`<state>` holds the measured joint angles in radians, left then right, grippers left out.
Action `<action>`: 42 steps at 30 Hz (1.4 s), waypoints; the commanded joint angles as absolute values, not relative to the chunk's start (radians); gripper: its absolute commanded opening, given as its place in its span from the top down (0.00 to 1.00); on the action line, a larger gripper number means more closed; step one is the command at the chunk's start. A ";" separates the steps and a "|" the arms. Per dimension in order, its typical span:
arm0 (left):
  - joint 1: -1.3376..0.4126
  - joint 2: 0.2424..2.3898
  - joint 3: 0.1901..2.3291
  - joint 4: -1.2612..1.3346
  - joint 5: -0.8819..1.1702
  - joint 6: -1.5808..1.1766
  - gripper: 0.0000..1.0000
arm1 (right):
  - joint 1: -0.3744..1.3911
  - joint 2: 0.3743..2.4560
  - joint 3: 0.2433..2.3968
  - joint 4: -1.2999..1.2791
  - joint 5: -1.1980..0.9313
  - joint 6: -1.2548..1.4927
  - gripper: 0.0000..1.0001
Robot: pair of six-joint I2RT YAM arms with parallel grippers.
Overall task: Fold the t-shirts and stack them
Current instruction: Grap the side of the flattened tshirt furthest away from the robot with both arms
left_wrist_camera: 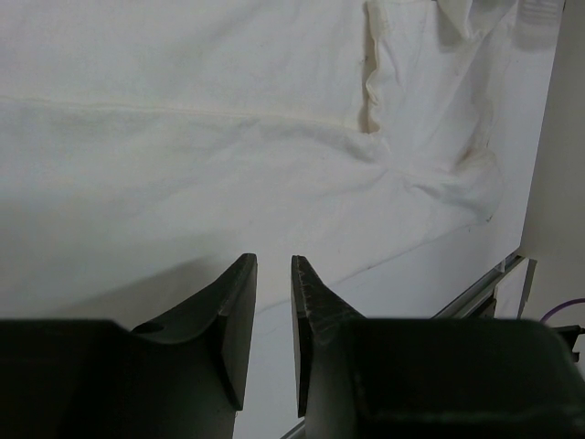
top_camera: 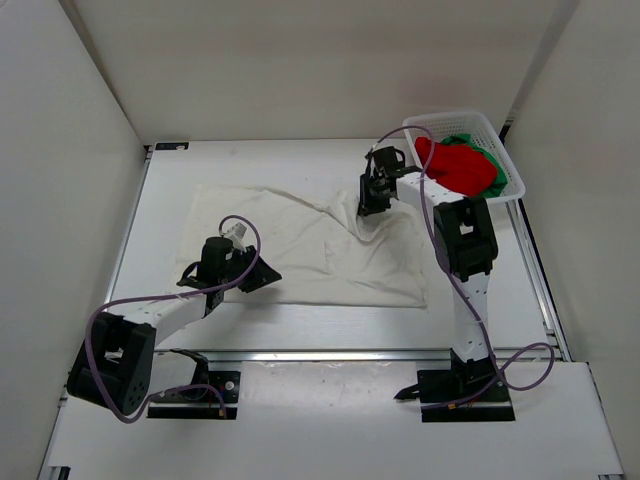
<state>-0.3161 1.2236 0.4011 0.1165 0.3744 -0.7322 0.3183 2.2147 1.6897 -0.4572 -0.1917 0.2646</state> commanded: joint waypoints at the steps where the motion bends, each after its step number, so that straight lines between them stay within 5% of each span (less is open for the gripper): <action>1: -0.318 1.229 0.422 0.146 0.365 -0.724 0.67 | 0.331 2.198 1.733 -0.463 -0.192 0.261 0.81; 4: -0.316 1.232 0.428 0.144 0.368 -0.724 0.67 | 0.328 2.204 1.735 -0.457 -0.204 0.256 0.82; 9: -0.307 1.239 0.434 0.144 0.360 -0.723 0.67 | 0.325 2.197 1.753 -0.462 -0.195 0.259 1.00; 22: -0.261 1.253 0.486 0.161 0.339 -0.765 0.67 | 0.232 2.186 1.925 -0.555 -0.157 0.238 1.00; 36: -0.115 1.413 0.659 0.244 0.242 -0.859 0.65 | 0.169 2.555 2.584 -0.816 -0.121 0.201 1.00; 42: -0.014 1.609 0.857 0.196 0.180 -0.859 0.63 | 0.147 2.595 2.589 -0.801 -0.182 0.192 1.00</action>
